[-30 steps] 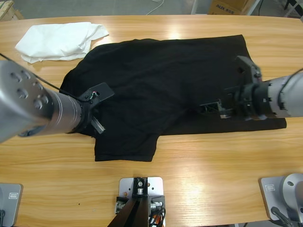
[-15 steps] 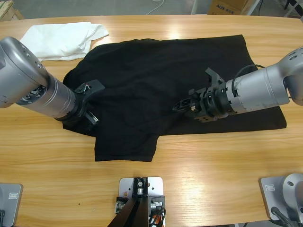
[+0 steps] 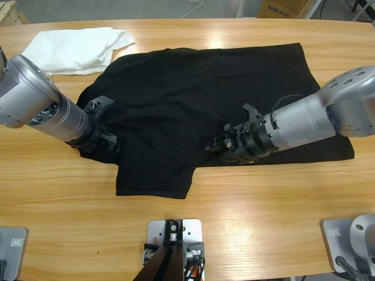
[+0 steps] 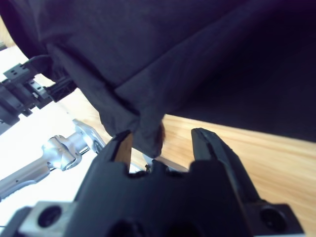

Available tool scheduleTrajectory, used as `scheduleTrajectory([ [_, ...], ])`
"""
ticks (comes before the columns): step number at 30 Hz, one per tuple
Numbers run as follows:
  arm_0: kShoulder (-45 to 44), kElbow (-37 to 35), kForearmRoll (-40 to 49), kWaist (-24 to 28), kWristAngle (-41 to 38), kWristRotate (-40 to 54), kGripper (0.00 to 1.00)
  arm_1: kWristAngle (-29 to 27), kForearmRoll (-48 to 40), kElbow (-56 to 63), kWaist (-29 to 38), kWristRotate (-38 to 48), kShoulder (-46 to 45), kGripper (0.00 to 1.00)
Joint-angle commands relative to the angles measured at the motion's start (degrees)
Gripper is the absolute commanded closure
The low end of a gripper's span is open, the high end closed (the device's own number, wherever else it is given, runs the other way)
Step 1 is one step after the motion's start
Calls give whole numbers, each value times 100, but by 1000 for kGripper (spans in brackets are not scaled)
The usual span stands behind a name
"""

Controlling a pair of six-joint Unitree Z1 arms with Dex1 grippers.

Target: Fold clothes

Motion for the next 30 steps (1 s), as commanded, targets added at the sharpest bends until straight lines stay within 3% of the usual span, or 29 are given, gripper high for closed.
scheduleTrajectory([
  [1,396,244,-208,61,93,-305,32,371,-953,273,-49,-209,573,501],
  [10,416,456,-257,61,91,-312,32,471,-1994,498,-46,-293,734,519],
  [16,319,578,-369,52,91,-316,32,214,-1178,577,42,-221,54,460],
  [19,265,581,-378,47,74,-428,32,163,-1050,591,288,-22,149,460],
  [30,233,630,-387,-15,65,-523,32,213,-1611,524,441,120,884,460],
])
